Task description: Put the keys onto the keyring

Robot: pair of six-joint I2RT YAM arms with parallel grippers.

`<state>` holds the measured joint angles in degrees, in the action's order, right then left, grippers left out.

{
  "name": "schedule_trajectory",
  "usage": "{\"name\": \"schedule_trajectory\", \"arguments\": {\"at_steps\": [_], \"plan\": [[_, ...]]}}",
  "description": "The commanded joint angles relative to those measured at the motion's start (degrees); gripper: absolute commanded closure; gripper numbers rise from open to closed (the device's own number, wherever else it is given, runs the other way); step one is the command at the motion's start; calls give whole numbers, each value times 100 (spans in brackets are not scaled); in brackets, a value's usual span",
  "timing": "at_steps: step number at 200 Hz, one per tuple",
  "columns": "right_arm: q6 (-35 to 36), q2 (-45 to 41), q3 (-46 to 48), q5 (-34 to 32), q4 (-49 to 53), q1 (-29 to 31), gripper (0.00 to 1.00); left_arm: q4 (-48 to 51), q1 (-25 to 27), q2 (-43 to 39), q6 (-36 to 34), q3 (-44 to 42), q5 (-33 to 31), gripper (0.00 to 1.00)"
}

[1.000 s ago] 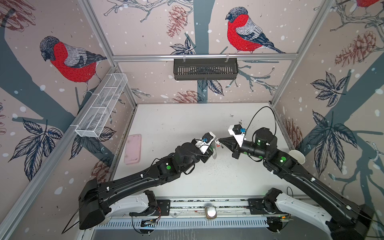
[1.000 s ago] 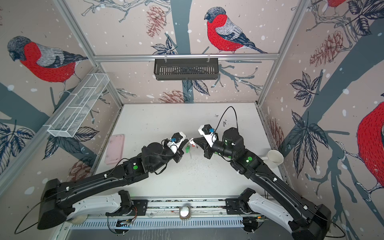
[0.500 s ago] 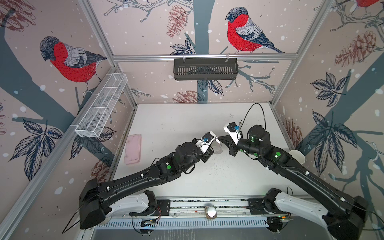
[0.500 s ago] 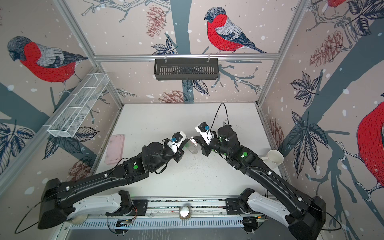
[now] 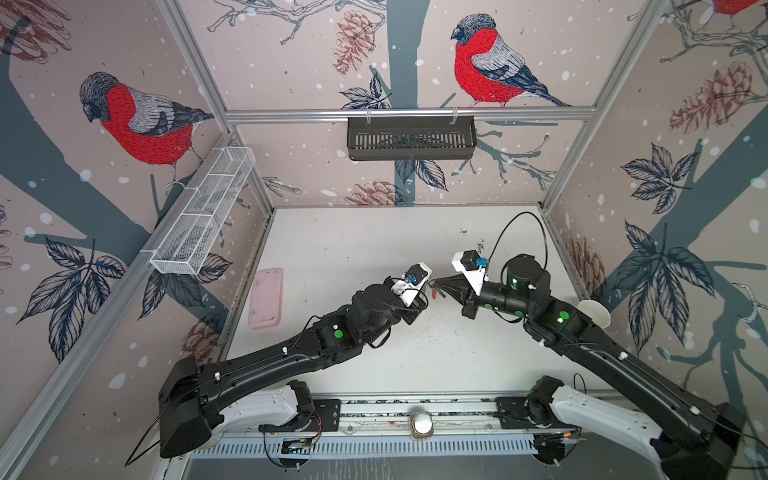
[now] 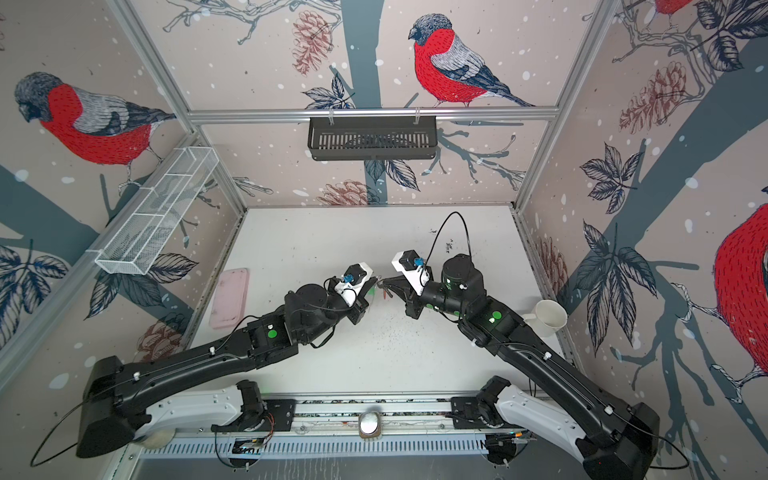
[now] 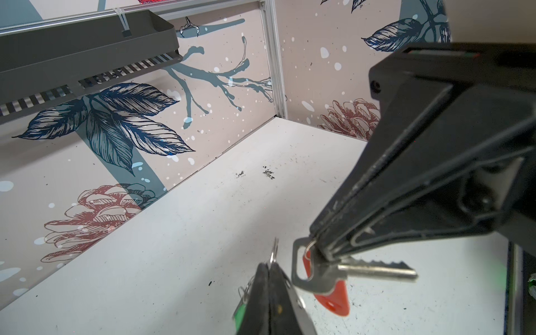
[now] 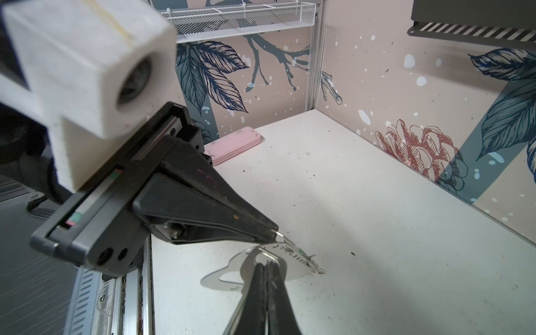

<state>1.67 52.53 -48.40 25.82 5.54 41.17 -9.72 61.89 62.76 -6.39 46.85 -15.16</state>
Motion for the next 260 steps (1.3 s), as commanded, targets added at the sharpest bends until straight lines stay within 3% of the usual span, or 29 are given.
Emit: {"name": "schedule_trajectory", "arguments": {"at_steps": [1,47,95,185,224,260], "plan": [[-44,10,-37,121,-260,14,100,-162,16,-48,24,-4,54,100],[42,165,-118,22,-82,14,100,-206,43,-106,6,-44,66,100],[-53,116,14,-780,48,-2,100,-221,42,-161,-17,-84,40,100],[-79,114,-49,-1147,190,5,100,-249,57,-201,-8,-80,66,100],[23,-74,68,-168,-72,14,100,-222,65,-102,2,-34,66,100],[16,-331,176,329,-274,14,100,-171,66,-21,-2,7,39,100]]}}
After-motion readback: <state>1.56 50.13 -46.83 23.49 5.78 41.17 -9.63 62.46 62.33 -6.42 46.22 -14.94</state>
